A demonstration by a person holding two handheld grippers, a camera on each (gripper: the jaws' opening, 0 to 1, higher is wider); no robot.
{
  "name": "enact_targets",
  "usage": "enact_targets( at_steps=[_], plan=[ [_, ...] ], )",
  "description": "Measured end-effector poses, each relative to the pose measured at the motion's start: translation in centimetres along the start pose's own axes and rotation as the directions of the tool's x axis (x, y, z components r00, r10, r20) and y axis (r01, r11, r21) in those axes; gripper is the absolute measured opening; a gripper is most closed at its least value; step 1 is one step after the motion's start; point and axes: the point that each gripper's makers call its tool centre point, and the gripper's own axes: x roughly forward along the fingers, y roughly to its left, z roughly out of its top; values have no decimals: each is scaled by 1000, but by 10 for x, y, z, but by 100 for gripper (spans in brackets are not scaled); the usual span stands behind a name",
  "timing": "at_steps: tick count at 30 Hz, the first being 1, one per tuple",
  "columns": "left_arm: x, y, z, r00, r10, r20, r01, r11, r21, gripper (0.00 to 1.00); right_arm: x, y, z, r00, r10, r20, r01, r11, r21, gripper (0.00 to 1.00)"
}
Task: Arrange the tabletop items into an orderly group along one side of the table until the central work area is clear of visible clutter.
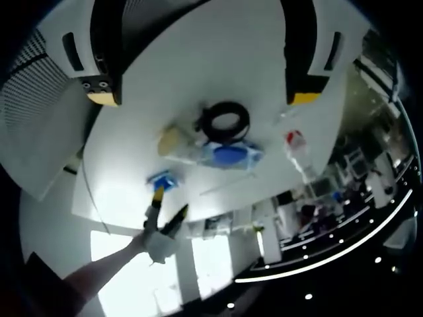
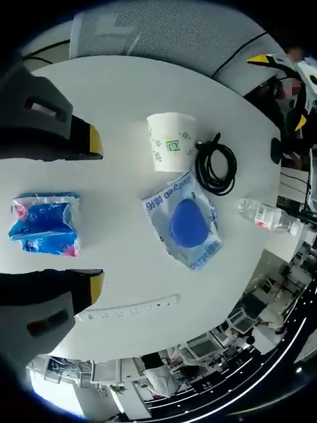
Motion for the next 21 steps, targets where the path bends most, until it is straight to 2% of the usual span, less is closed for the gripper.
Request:
enact_targets(
  at_steps=[5, 10, 17, 21],
  plan=[
    [0, 2, 0, 1000, 5, 3, -5, 1000, -6, 100, 6, -1, 19, 999, 6, 36, -5, 999, -33, 72],
    [-1, 2, 2, 1000, 4, 18, -4, 1000, -6, 100, 20, 0, 27, 997, 35, 63, -32, 998, -58, 75],
    [0, -1, 0, 1000, -10, 9, 10, 1000, -3, 100, 36, 1, 45, 994, 61, 91, -52, 994, -92, 83],
    [1, -2, 0, 1000, -13, 10, 13, 1000, 0, 100, 42, 5, 62, 991, 73, 110, -60, 991, -117, 86]
  ],
)
